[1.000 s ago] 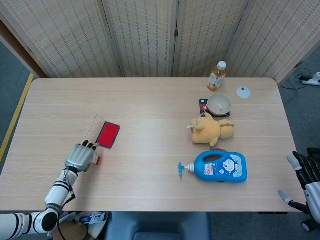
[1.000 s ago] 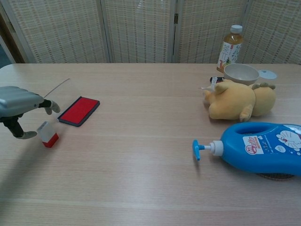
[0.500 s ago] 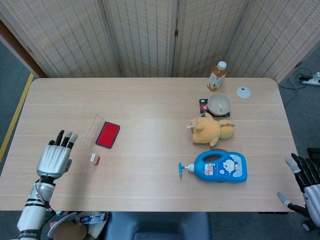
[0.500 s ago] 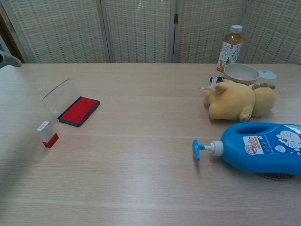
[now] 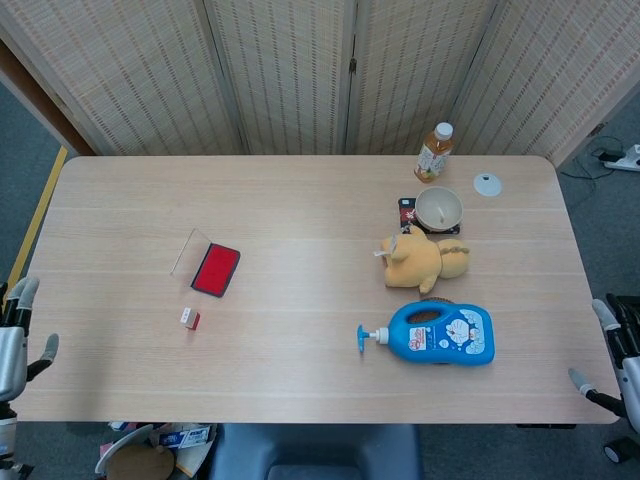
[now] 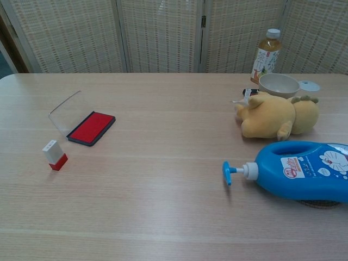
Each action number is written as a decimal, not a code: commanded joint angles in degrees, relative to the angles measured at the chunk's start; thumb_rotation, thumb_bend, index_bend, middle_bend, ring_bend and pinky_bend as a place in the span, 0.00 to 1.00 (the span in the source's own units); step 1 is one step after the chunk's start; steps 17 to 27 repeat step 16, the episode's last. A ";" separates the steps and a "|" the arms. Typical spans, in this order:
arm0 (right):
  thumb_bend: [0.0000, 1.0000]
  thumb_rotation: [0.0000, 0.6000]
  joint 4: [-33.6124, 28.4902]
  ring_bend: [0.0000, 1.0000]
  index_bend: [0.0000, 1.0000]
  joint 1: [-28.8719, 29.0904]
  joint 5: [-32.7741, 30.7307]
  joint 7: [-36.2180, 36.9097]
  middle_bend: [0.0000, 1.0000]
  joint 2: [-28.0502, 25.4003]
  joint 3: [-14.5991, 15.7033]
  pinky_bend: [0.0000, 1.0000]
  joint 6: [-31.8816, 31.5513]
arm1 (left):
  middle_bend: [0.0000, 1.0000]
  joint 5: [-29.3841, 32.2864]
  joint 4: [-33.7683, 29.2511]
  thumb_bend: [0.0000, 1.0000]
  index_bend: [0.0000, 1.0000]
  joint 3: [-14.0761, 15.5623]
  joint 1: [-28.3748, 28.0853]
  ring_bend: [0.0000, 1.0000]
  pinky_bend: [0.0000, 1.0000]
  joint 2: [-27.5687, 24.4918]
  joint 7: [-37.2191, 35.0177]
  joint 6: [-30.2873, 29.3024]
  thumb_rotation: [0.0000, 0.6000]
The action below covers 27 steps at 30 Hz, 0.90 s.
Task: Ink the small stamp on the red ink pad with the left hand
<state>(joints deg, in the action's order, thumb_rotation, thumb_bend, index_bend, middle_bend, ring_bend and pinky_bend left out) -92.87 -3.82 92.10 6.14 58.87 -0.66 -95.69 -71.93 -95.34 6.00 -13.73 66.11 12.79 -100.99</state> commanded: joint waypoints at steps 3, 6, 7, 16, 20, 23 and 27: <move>0.20 1.00 -1.14 0.00 0.00 -0.82 -1.62 -3.12 0.00 1.39 -1.63 0.00 -1.80 | 0.00 -3.20 10.58 0.34 0.00 -2.27 6.10 0.00 0.00 2.71 -9.92 -1.57 1.00; 0.20 1.00 -1.36 0.00 0.00 -1.16 -2.01 -3.49 0.00 1.71 -1.96 0.00 -2.37 | 0.00 -4.14 11.08 0.34 0.00 -2.54 6.73 0.00 0.00 2.78 -10.08 -0.52 1.00; 0.20 1.00 -1.40 0.00 0.00 -1.24 -2.19 -3.52 0.00 1.71 -2.00 0.00 -2.35 | 0.00 -4.23 10.78 0.34 0.00 -2.58 6.88 0.00 0.00 2.60 -10.12 0.03 1.00; 0.20 1.00 -1.09 0.00 0.00 -1.51 -1.58 -3.67 0.00 1.82 -2.04 0.00 -2.66 | 0.00 -6.82 9.86 0.34 0.00 -4.09 7.36 0.00 0.00 2.83 -7.24 2.65 1.00; 0.20 1.00 -1.09 0.00 0.00 -1.51 -1.58 -3.67 0.00 1.82 -2.04 0.00 -2.66 | 0.00 -6.82 9.86 0.34 0.00 -4.09 7.36 0.00 0.00 2.83 -7.24 2.65 1.00; 0.20 1.00 -1.09 0.00 0.00 -1.51 -1.58 -3.67 0.00 1.82 -2.04 0.00 -2.66 | 0.00 -6.82 9.86 0.34 0.00 -4.09 7.36 0.00 0.00 2.83 -7.24 2.65 1.00; 0.20 1.00 -1.09 0.00 0.00 -1.51 -1.58 -3.67 0.00 1.82 -2.04 0.00 -2.66 | 0.00 -6.82 9.86 0.34 0.00 -4.09 7.36 0.00 0.00 2.83 -7.24 2.65 1.00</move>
